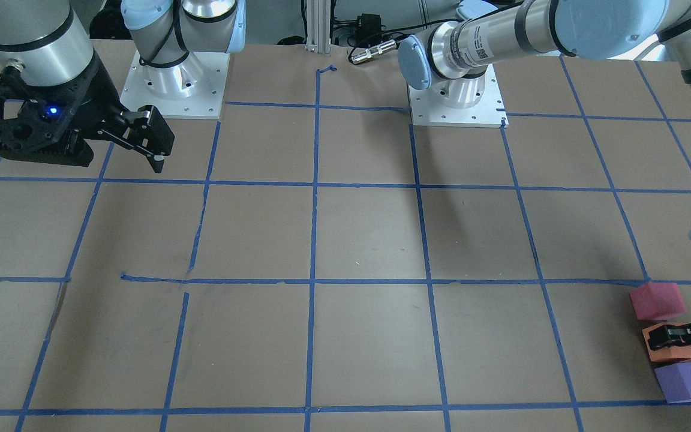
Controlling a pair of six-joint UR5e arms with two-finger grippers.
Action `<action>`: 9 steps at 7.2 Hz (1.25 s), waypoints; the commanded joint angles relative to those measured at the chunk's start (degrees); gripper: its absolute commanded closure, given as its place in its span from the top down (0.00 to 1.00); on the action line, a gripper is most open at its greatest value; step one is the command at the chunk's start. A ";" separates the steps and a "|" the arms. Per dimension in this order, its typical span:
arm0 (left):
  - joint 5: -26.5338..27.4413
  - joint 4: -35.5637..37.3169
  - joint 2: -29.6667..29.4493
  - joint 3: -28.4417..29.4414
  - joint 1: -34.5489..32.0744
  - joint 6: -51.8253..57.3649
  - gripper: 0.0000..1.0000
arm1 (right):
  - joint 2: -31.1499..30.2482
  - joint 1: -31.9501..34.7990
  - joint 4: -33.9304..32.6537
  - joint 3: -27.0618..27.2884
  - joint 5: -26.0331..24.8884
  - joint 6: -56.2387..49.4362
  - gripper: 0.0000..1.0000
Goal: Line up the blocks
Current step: 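Lower the orange cube between the purple and pink cubes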
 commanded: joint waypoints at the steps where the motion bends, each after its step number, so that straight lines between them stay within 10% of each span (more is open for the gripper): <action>1: 0.42 0.81 0.00 -0.30 0.06 0.00 0.99 | -0.06 0.03 0.07 0.00 0.00 0.08 1.00; 5: 0.60 0.21 2.09 -0.22 0.15 -0.18 1.00 | -0.15 0.03 0.07 0.00 0.00 0.08 1.00; 9: -0.36 -21.28 20.15 -1.35 -0.81 0.26 1.00 | -0.24 0.03 -0.01 0.09 0.00 0.08 1.00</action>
